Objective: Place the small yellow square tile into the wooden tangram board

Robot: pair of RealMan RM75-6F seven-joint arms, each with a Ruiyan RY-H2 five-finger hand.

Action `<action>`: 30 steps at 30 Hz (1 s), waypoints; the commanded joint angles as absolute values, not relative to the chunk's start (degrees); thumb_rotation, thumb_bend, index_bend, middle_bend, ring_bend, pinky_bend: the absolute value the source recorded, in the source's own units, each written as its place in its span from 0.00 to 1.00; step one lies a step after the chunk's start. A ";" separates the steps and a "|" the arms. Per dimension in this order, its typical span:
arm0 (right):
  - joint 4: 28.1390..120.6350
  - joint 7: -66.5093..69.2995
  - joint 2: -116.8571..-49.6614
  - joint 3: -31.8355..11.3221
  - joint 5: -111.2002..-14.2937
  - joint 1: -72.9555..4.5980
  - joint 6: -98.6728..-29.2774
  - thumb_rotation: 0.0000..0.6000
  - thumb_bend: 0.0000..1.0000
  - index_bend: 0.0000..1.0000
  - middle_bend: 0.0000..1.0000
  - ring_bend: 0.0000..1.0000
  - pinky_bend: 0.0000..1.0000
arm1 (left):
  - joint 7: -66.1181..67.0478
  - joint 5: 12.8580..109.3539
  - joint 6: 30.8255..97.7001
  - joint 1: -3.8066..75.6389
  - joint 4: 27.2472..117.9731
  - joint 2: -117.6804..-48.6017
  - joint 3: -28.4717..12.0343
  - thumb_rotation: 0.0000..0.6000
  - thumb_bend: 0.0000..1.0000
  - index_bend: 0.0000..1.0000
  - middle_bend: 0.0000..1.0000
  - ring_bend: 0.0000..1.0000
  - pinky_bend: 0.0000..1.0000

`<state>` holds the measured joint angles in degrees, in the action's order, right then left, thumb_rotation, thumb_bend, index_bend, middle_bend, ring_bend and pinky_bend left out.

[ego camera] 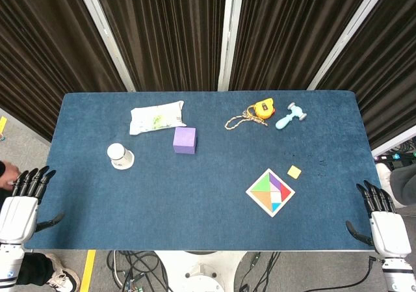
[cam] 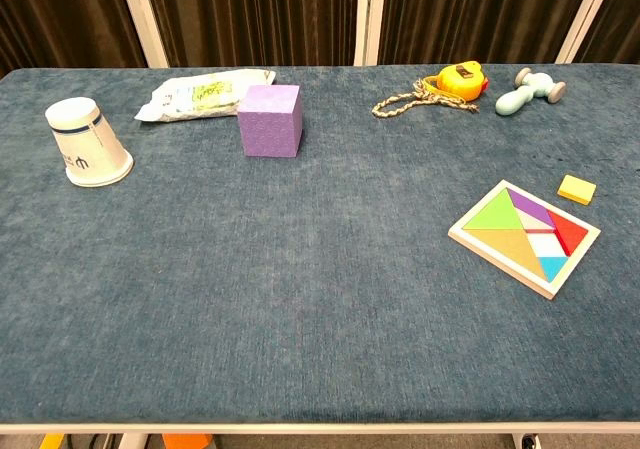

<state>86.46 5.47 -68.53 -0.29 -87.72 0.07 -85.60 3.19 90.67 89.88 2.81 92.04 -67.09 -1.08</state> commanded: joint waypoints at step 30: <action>80.68 -7.13 -66.93 -7.67 -75.50 -20.78 -54.63 1.00 0.23 0.00 0.00 0.00 0.00 | 0.96 90.73 90.57 2.30 90.18 -67.73 -0.87 1.00 0.00 0.11 0.05 0.00 0.05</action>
<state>83.06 -5.55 -65.41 -6.87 -77.61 -17.83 -58.05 1.02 90.79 90.63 2.28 90.23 -67.71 -0.86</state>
